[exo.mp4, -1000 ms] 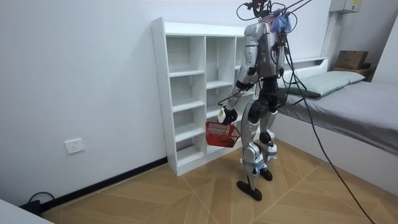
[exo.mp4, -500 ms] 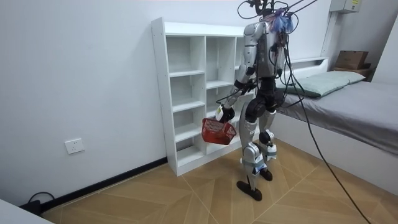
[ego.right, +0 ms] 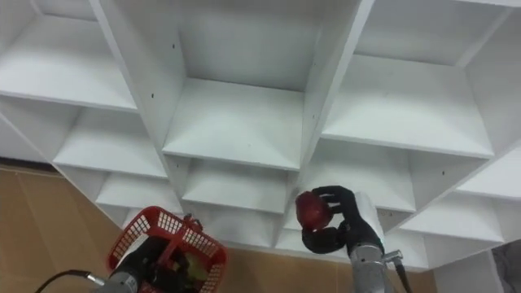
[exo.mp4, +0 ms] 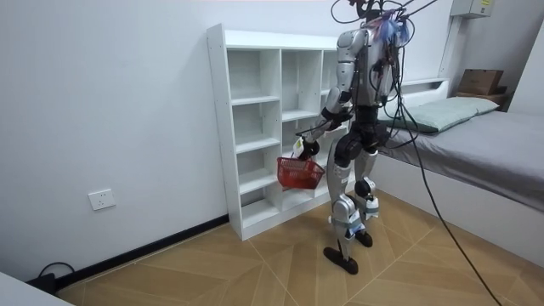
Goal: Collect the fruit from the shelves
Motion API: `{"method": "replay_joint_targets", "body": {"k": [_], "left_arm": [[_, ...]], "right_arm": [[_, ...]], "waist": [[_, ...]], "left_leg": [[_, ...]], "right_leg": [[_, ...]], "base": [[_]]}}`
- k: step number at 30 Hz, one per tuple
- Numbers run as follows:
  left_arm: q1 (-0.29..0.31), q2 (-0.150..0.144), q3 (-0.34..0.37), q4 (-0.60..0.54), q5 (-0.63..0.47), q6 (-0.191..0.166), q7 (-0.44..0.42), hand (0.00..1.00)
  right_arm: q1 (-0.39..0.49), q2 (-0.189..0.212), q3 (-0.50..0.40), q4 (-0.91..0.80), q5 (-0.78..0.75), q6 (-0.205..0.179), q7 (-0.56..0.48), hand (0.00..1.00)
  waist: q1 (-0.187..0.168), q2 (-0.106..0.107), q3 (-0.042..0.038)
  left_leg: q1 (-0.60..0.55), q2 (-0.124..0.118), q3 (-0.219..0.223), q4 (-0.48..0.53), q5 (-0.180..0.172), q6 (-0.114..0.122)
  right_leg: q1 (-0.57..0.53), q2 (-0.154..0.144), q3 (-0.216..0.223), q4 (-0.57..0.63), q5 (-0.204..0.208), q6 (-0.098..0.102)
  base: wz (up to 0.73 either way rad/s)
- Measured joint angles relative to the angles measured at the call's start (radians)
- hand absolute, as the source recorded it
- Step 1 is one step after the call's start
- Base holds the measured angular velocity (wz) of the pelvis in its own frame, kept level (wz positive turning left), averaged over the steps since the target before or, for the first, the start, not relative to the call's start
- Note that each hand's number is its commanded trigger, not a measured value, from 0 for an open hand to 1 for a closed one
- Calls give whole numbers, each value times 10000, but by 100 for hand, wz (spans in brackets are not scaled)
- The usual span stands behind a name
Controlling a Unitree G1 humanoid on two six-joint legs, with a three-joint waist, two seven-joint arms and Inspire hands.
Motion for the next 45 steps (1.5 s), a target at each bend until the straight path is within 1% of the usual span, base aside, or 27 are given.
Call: {"method": "replay_joint_targets", "body": {"k": [3, 6, 11, 13, 15, 18, 23, 31, 34, 39, 43, 45], "left_arm": [[76, -9, 3, -80, -5, 0, 0, 100], [83, 2, 23, -98, -2, -2, -1, 100], [98, 21, 23, -244, -8, -8, -1, 100], [96, 13, 22, -294, -14, -129, -1, 100], [143, 3, 19, -518, -15, -225, 0, 100], [142, 8, 18, -648, -26, -299, 3, 100], [156, 2, -1, -800, -394, -357, 3, 100], [158, -12, -2, -806, -409, -379, 3, 100], [124, -28, -13, -805, -409, -379, 2, 100], [75, -163, -35, -555, -402, -374, 2, 100], [75, -162, -67, -405, -403, -364, -22, 100], [48, -185, -144, -404, -401, -362, -89, 100]], "right_arm": [[241, 19, 103, -223, -51, 1, 417, 100], [459, 18, 86, -406, -94, 7, 714, 100], [549, 20, 84, -625, -410, 5, 1098, 100], [608, 20, 87, -867, -561, 5, 1192, 100], [853, 23, 98, -1274, -692, 2, 1259, 100], [940, 26, 103, -1379, -833, 3, 1328, 100], [947, 26, 128, -1376, -848, 5, 1336, 100], [955, 32, 211, -1346, -1187, 9, 1344, 100], [905, 33, 427, -1336, -1295, 38, 1455, 100], [697, 137, 1008, -1074, -1566, 227, 1663, 100], [592, 165, 1238, -1054, -1563, 242, 1855, 100], [413, 247, 1290, -949, -1564, 351, 1984, 100]], "waist": [[-1, 18, 11], [-18, 53, 36], [-56, 60, 46], [-52, 57, 44], [-46, 38, 41], [-53, 31, 44], [-27, 40, 50], [6, 114, 97], [20, 116, 94], [24, 112, 94], [20, 105, 98], [14, 106, 99]], "left_leg": [[130, 10, 153, -53, -2, -1], [241, 15, 195, -122, -5, -5], [310, 18, 297, -249, -6, -5], [312, 18, 324, -258, -6, -5], [318, 20, 335, -259, -6, -5], [315, 18, 344, -261, -6, -5], [311, 19, 346, -263, -8, -5], [233, 19, 338, -264, -13, -6], [139, 21, 326, -252, -13, -6], [100, 20, 323, -190, -11, -5], [71, 18, 315, -190, -11, -5], [54, 15, 303, -189, -12, -5]], "right_leg": [[34, 18, 70, 1, 2, 2], [54, 40, 197, -5, 2, 2], [19, 64, 293, -7, 1, 4], [-2, 68, 294, -5, 1, 4], [-12, 71, 298, -5, 0, 5], [-11, 67, 303, -13, -2, 8], [-11, 71, 290, -18, -4, 11], [-40, 73, 291, -15, -4, 11], [-136, 73, 283, 15, -4, 10], [-186, 63, 271, 26, -3, 9], [-183, 56, 253, 28, -3, 9], [-182, 55, 250, 29, -3, 9]], "base": [[-14], [-7], [-8], [-5], [-2], [0], [0], [0], [0], [0], [0], [0]]}}
